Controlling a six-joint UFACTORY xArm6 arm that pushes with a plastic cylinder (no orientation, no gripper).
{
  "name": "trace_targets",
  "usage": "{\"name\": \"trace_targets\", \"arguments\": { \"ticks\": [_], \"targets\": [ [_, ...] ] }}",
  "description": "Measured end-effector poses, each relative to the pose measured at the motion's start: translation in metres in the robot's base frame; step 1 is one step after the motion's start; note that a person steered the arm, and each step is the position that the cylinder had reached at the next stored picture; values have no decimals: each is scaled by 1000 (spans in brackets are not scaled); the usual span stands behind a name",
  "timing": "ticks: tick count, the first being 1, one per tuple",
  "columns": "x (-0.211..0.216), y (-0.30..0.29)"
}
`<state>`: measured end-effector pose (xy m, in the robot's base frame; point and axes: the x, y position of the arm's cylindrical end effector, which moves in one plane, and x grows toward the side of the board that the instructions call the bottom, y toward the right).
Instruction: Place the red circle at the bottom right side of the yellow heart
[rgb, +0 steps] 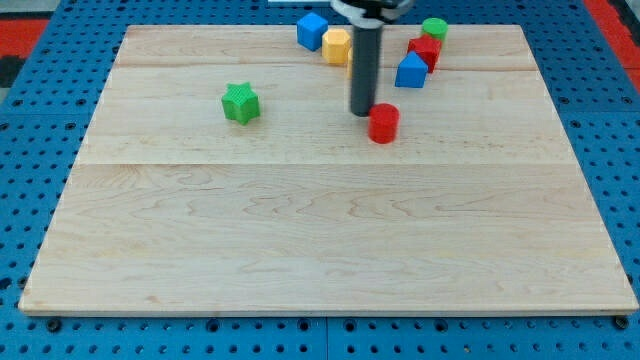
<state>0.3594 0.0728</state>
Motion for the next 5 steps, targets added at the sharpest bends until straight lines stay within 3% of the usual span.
{"name": "trace_targets", "arguments": {
  "ticks": [2, 4, 5],
  "targets": [
    [1, 119],
    [44, 101],
    [35, 50]
  ]
}}
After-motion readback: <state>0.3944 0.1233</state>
